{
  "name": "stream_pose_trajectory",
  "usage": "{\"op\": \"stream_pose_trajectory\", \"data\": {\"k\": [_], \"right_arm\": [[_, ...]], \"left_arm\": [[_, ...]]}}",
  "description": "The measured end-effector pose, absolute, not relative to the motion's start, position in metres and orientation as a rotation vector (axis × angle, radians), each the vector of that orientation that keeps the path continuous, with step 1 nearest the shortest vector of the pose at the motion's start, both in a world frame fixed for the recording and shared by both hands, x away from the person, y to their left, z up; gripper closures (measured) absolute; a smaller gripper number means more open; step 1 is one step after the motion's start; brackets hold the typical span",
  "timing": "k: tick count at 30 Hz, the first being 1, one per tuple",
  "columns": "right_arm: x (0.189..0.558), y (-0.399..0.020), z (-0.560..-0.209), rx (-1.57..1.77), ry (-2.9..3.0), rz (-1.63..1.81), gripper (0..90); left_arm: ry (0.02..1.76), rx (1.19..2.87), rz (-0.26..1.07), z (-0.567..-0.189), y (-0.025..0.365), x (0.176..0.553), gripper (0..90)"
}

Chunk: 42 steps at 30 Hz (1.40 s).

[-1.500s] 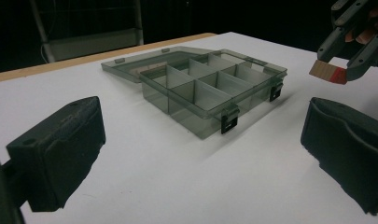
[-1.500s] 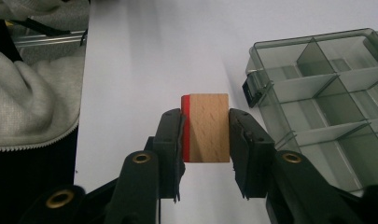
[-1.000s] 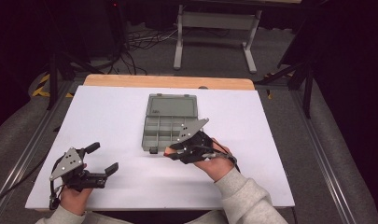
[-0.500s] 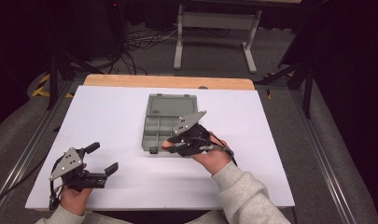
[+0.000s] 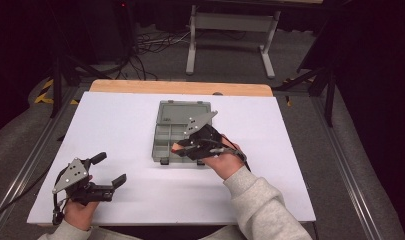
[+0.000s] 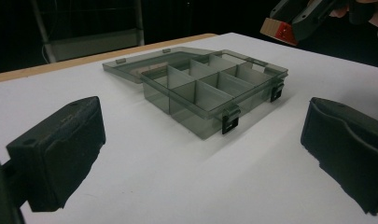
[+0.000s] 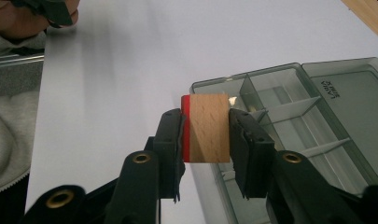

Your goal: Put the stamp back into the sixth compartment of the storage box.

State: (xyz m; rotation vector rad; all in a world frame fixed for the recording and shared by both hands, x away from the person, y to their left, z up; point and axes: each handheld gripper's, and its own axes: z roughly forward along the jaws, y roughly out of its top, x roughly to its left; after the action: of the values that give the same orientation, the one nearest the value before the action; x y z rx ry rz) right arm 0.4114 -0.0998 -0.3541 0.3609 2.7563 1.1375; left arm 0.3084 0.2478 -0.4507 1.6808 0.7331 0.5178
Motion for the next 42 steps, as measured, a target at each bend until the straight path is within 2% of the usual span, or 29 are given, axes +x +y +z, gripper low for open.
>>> {"op": "stream_pose_trajectory", "data": {"k": [16,42], "right_arm": [[0.430,-0.087,-0.354,0.379,2.766,1.098,66.2],[0.457,-0.081,-0.374,0.442,2.791,1.014,66.2]], "left_arm": [[0.735,1.671,0.514,-0.451,0.248,0.308,0.7],[0.732,1.681,0.515,-0.451,0.248,0.309,0.7]]}}
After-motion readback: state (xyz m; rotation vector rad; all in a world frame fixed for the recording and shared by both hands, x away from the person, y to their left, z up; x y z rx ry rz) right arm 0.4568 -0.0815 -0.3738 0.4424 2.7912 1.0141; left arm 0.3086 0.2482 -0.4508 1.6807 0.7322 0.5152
